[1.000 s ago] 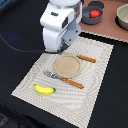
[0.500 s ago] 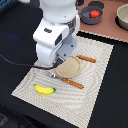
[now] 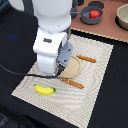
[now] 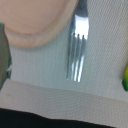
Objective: Interact with the objects in diverse but meaningful ways.
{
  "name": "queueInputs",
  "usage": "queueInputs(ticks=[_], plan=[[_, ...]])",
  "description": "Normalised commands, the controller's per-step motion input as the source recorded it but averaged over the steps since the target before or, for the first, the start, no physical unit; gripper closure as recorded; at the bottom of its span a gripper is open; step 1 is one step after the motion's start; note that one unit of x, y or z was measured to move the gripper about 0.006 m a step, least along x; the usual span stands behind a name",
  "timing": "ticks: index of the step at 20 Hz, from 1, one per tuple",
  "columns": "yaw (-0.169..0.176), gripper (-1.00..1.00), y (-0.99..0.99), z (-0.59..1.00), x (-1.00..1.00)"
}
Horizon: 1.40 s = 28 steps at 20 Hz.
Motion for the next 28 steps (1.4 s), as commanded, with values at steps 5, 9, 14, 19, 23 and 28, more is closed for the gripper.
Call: queueInputs(ticks=[5,9,14,19,23,28], plan=[[0.040,-1.00,-0.60,-0.04,0.01],[0.003,-1.00,-0.50,-0.10,0.09],[0.000,-1.00,-0.28,-0.07,0.24],[0.000,-1.00,-0.06,0.00,0.46],[0.000,-1.00,-0.16,-0.03,0.35],[0.000,-1.00,-0.10,-0.01,0.44]])
